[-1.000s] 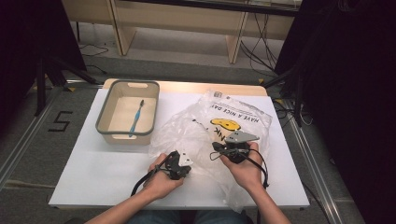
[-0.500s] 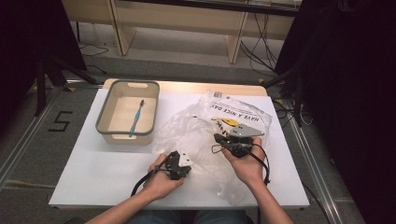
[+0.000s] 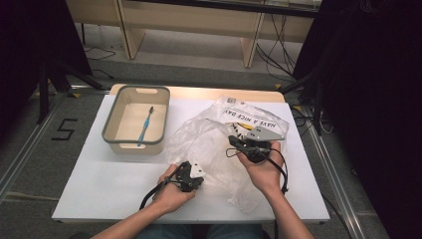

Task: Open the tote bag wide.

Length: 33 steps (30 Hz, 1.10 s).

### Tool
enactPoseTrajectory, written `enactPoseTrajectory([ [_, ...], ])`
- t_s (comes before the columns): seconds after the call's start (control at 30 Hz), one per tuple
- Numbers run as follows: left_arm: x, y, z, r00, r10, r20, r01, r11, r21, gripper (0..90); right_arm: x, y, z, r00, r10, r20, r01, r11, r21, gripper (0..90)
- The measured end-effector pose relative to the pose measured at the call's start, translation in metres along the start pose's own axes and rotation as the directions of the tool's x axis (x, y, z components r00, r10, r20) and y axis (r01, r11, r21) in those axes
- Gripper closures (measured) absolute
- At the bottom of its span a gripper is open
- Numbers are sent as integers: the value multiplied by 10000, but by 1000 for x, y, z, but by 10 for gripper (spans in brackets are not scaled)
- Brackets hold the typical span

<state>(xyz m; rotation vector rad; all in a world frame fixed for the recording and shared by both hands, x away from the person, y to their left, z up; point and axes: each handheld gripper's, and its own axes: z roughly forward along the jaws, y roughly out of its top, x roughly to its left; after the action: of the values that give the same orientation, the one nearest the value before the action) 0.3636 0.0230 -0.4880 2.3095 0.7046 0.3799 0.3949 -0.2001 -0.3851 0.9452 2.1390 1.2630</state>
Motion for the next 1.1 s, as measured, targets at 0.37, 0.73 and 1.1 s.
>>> enactPoseTrajectory([
  [0.37, 0, 0, 0, 10000, 17, 4, -17, 10000, -8, 895, -1, 6, -1, 9998, 136, 111, -132, 9993, -354, 900],
  [0.73, 0, 0, 0, 10000, -7, 38, 7, 10000, -27, 893, -1, 6, -1, 9999, 123, 94, -120, 9994, -311, 900],
  [1.1, 2, -1, -1, 10000, 3, -26, -4, 10000, -94, 874, -1, 6, -1, 9998, 177, 125, -172, 9992, -353, 900],
])
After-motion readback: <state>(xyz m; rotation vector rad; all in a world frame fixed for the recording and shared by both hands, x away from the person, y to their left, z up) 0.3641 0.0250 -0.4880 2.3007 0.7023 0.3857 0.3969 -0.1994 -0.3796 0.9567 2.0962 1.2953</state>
